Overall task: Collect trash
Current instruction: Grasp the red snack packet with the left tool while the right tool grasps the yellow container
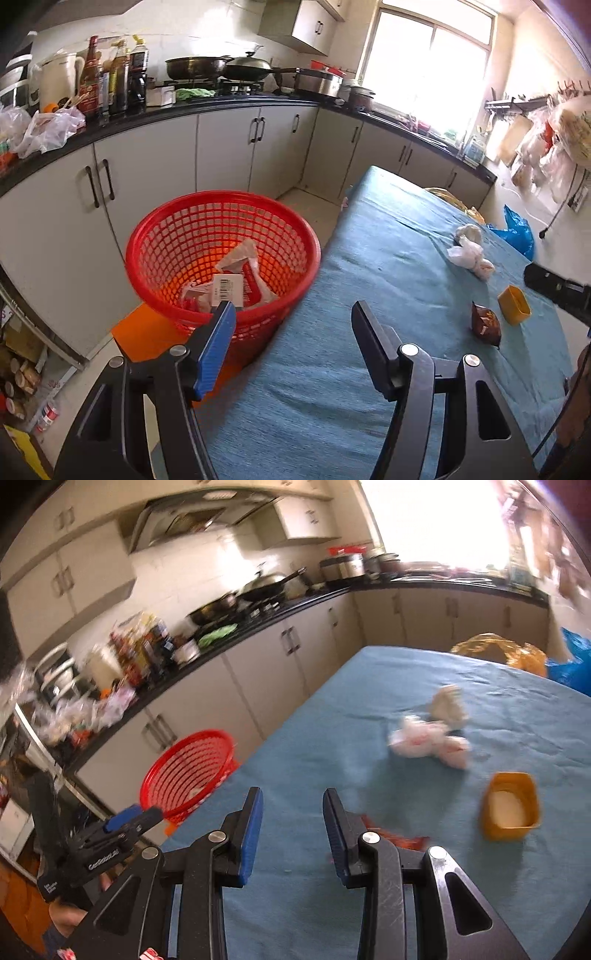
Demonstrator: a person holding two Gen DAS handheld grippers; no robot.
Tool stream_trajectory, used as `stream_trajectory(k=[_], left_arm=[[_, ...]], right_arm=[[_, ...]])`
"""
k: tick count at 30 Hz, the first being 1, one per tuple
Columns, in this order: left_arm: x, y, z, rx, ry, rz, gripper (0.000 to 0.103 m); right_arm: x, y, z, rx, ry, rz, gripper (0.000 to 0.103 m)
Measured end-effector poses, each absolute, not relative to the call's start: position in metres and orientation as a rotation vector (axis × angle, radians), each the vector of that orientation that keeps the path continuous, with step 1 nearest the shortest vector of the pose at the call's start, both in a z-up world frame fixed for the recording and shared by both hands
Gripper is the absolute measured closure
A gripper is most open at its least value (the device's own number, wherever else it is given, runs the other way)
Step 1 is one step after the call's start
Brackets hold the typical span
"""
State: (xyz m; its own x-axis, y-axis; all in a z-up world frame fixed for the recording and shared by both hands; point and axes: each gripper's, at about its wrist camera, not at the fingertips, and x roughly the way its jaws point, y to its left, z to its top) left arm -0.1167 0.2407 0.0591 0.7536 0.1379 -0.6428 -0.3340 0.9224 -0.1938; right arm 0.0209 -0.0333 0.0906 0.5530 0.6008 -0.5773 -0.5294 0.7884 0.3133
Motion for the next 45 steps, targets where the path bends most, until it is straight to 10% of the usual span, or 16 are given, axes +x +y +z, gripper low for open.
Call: stream_trajectory(k=[21, 34, 38, 45], left_arm=[[-0.017, 0.09, 0.059, -0.216, 0.862, -0.111, 0.029], [0.019, 0.042, 0.025, -0.139, 0.958, -0.177, 0.029], [0.017, 0.034, 0.02, -0.114, 0.934, -0.184, 0.056], [0.009, 0.043, 0.019, -0.148, 0.867, -0.162, 0.06]], right_arm=[[0.102, -0.182, 0.037, 0.22, 0.845, 0.303, 0.067], [0.115, -0.17, 0.011, 0.161, 0.889, 0.258, 0.096], [0.113, -0.17, 0.012, 0.173, 0.883, 0.258, 0.097], [0.098, -0.167, 0.027, 0.177, 0.819, 0.277, 0.097]])
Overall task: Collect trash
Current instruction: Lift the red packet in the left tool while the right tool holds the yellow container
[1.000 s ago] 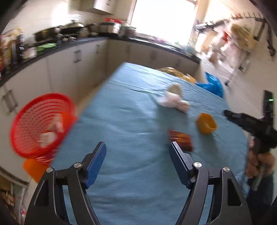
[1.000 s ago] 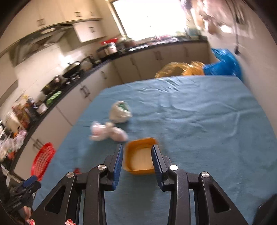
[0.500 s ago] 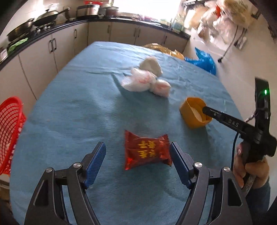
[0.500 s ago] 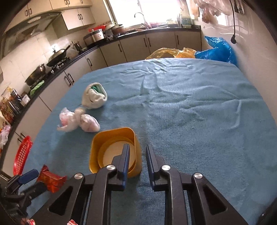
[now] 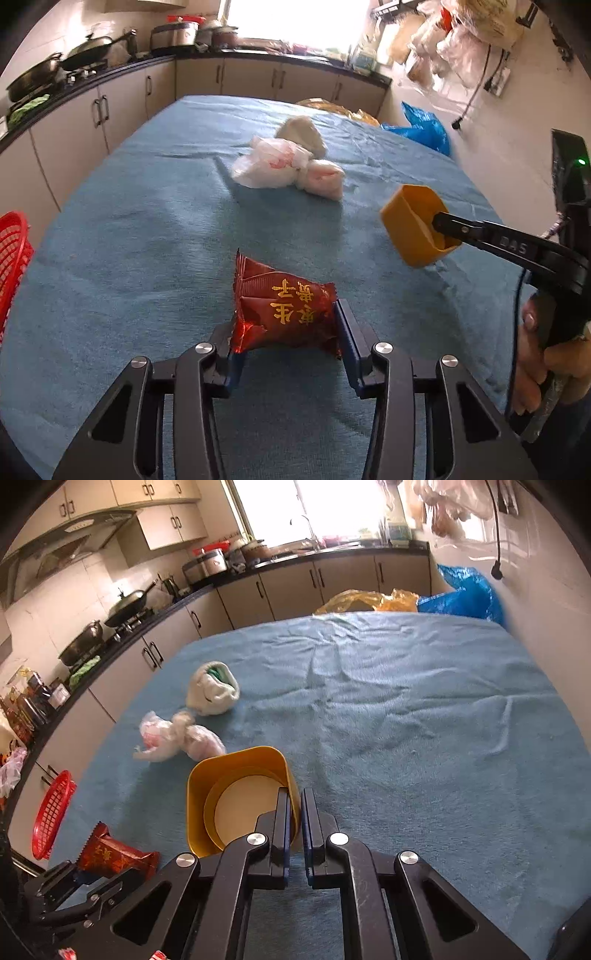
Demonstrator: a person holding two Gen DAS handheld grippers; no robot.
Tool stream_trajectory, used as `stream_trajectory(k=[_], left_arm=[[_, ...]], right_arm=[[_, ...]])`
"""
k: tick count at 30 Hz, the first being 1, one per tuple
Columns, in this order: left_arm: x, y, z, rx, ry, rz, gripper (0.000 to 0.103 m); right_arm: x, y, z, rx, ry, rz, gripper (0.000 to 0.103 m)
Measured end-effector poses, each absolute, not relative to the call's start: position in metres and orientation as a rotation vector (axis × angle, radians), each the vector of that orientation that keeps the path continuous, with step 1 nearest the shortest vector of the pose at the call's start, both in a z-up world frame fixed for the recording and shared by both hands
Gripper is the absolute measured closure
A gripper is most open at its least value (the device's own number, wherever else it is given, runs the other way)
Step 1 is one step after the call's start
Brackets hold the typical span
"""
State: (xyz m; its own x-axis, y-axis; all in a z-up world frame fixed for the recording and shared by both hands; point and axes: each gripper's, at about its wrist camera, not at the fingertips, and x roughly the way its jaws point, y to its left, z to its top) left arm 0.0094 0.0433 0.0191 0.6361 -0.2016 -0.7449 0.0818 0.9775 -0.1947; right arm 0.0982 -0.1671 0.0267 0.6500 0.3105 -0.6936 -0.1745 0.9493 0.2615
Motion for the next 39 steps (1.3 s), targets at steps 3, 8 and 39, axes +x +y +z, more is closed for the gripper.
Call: stream_trajectory(k=[3, 8, 39], left_arm=[[0.007, 0.057, 0.022, -0.206, 0.828, -0.143, 0.061], [0.001, 0.07, 0.027, -0.238, 0.767, -0.082, 0.061], [-0.004, 0.079, 0.041, -0.204, 0.667, 0.009, 0.06]], right_arm=[[0.089, -0.159, 0.033, 0.168, 0.789, 0.308, 0.097], [0.075, -0.139, 0.035, 0.112, 0.761, 0.358, 0.097], [0.07, -0.129, 0.029, 0.097, 0.759, 0.376, 0.097]])
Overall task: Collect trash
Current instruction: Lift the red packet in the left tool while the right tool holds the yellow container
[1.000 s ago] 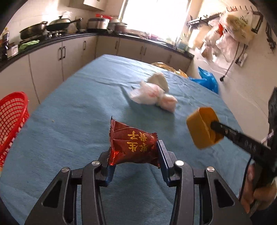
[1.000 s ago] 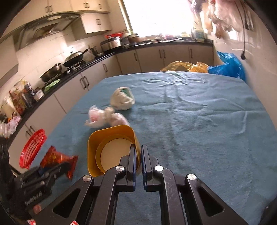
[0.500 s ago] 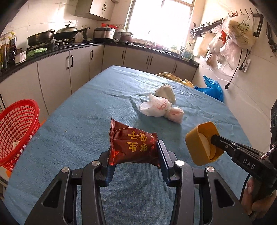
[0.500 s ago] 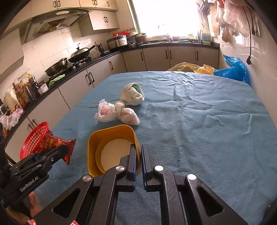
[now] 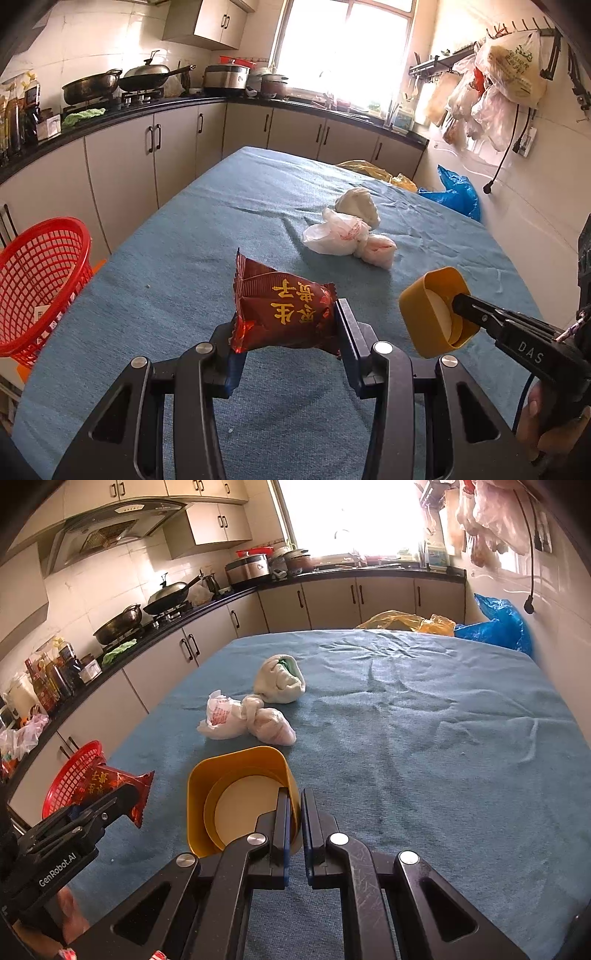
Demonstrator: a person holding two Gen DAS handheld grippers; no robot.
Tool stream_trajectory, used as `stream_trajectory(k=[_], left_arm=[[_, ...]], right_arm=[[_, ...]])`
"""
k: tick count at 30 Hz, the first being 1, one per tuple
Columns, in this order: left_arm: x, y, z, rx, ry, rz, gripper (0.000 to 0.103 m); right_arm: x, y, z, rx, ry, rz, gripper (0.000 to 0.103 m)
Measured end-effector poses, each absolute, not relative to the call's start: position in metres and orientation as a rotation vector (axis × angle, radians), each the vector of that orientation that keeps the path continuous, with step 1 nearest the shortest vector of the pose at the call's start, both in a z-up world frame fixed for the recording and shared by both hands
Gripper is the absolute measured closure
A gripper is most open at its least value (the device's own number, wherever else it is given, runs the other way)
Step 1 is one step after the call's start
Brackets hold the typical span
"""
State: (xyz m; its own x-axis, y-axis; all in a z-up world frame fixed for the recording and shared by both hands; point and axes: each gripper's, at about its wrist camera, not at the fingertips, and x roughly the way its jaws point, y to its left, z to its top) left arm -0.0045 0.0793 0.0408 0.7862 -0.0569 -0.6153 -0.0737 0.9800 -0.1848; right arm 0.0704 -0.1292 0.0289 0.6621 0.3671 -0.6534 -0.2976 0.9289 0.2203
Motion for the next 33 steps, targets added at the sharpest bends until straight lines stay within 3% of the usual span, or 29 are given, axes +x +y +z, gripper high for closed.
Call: stream_trajectory(k=[33], left_arm=[[-0.01, 0.0784, 0.0445, -0.181, 0.624, 0.05, 0.06]], right_arm=[[0.0667, -0.1362, 0.0381, 0.123, 0.722, 0.361, 0.097]])
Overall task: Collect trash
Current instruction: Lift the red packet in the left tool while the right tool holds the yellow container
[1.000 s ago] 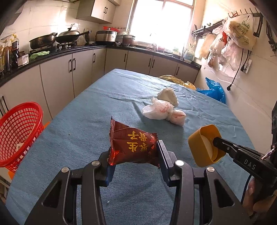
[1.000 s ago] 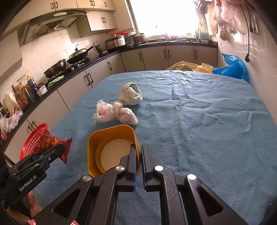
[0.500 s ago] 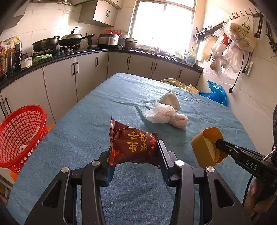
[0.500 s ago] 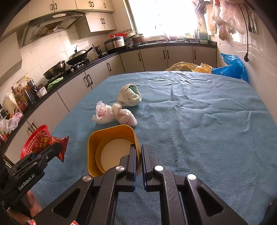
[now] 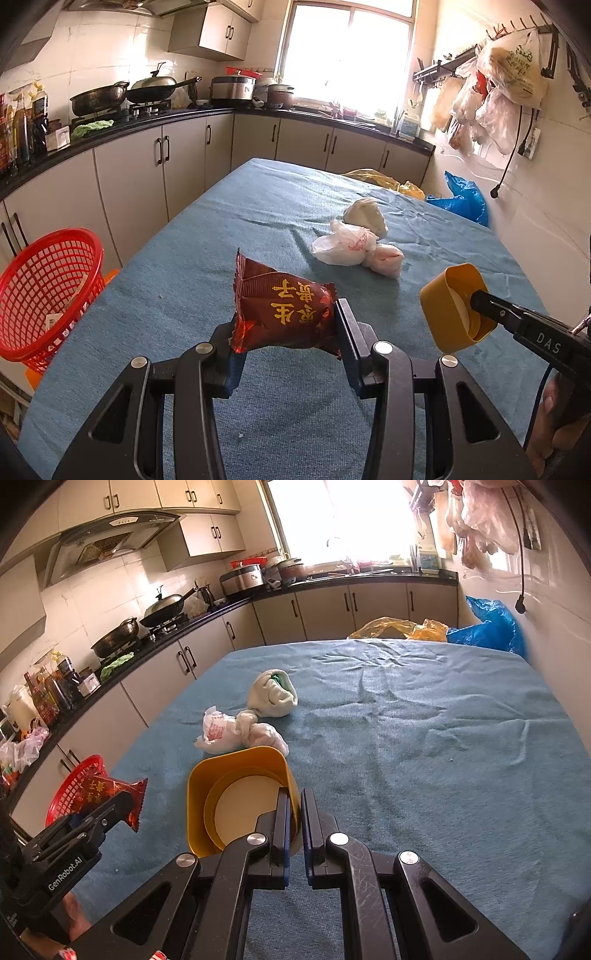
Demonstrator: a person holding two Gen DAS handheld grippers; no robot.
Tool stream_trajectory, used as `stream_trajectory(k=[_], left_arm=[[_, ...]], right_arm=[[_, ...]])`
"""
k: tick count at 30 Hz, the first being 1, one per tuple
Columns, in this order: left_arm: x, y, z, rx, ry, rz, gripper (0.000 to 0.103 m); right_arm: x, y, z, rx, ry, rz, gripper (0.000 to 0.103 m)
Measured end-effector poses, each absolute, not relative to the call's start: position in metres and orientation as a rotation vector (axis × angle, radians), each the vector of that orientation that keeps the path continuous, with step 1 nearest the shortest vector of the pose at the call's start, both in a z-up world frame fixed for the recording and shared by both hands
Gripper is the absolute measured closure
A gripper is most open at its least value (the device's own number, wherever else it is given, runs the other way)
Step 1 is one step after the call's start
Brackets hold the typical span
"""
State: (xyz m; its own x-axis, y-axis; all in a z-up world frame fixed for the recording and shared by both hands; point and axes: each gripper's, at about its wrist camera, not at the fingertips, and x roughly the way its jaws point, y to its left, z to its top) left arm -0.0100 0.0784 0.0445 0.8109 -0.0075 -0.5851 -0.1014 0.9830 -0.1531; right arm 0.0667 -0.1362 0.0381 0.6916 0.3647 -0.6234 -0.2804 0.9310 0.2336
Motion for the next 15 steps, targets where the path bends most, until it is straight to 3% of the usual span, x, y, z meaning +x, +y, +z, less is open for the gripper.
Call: stream_trajectory(k=[15], left_arm=[[-0.0077, 0.0794, 0.0439, -0.187, 0.632, 0.066, 0.06]], right_arm=[[0.0658, -0.1327, 0.0412, 0.111, 0.696, 0.343, 0.097]])
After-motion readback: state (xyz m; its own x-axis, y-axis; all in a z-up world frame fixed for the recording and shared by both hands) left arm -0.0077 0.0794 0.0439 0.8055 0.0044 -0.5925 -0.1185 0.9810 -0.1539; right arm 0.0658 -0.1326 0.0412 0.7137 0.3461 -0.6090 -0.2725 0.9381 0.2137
